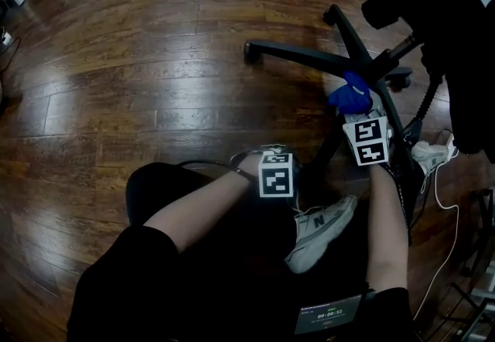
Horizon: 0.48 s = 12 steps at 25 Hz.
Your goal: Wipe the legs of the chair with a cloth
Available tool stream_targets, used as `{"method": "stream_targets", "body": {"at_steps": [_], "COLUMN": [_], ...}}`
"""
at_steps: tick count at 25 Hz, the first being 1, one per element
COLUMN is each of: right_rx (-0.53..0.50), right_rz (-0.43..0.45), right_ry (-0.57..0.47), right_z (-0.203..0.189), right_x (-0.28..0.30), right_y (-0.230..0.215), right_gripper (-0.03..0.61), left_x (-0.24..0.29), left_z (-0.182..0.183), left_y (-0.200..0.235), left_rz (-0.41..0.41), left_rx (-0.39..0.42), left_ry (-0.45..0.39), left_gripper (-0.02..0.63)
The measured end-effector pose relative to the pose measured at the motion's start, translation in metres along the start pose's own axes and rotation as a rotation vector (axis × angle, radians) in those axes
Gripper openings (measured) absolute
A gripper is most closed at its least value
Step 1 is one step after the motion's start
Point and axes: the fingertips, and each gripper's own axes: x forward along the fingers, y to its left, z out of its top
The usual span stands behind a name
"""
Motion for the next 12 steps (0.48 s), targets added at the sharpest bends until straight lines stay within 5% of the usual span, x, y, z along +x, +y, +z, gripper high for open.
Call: {"method": "stream_targets", "body": {"at_steps": [6, 12], "right_rx": [-0.006, -0.077], "right_rz": [-0.011, 0.107], "right_ry": [0.033, -0.024], "right_z": [-0.001, -0.002], "right_x": [-0.008, -0.065], "right_y": [0.015, 0.105], "right_gripper": [0.097, 0.097], "left_x": [0.000, 0.001], "left_z": [-0.001, -0.002], "left_y": [0.000, 0.000], "left_rz": [-0.002, 0.006], "left_rx": [-0.003, 0.000], "left_ry": [-0.009, 0.003], "left_gripper": [0.356, 0.356]}}
